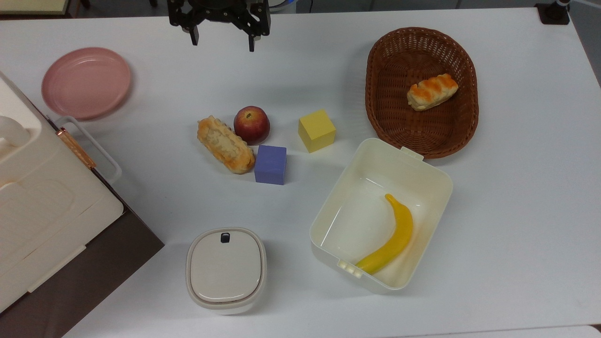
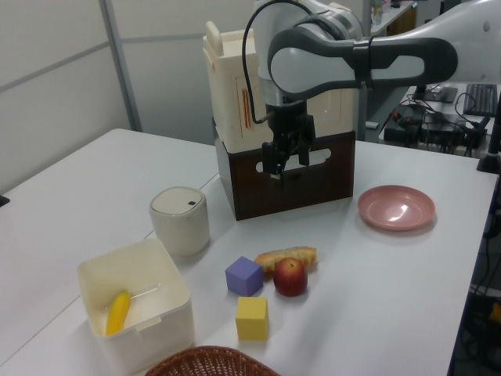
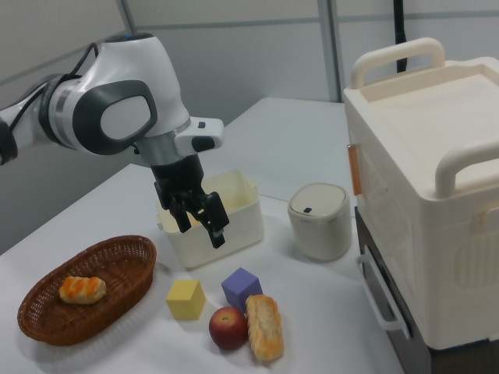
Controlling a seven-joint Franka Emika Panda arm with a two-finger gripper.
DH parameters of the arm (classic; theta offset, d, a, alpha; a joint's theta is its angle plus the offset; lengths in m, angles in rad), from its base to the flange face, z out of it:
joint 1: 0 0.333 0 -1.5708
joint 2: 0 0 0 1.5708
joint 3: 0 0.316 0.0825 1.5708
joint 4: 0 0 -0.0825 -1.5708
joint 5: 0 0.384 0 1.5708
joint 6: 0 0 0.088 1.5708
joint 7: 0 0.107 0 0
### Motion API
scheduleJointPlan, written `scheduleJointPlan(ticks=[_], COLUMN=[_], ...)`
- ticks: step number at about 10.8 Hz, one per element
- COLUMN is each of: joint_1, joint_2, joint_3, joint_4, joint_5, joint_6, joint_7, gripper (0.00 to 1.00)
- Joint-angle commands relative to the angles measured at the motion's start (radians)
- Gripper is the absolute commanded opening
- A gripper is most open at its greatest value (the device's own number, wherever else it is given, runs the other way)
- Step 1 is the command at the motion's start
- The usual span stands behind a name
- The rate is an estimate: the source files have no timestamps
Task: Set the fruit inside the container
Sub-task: 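Lower the open gripper down onto the red apple beside the bread roll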
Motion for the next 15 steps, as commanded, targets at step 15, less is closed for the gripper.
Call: scheduleJointPlan(ticks=[15], joint_1=[0.034], joint_2=[0.054], joint_3=[-0.002], joint_4=[-0.162], joint_5=[0.004], joint_6=[0.173], joint_7=[-0.022], gripper=[1.00])
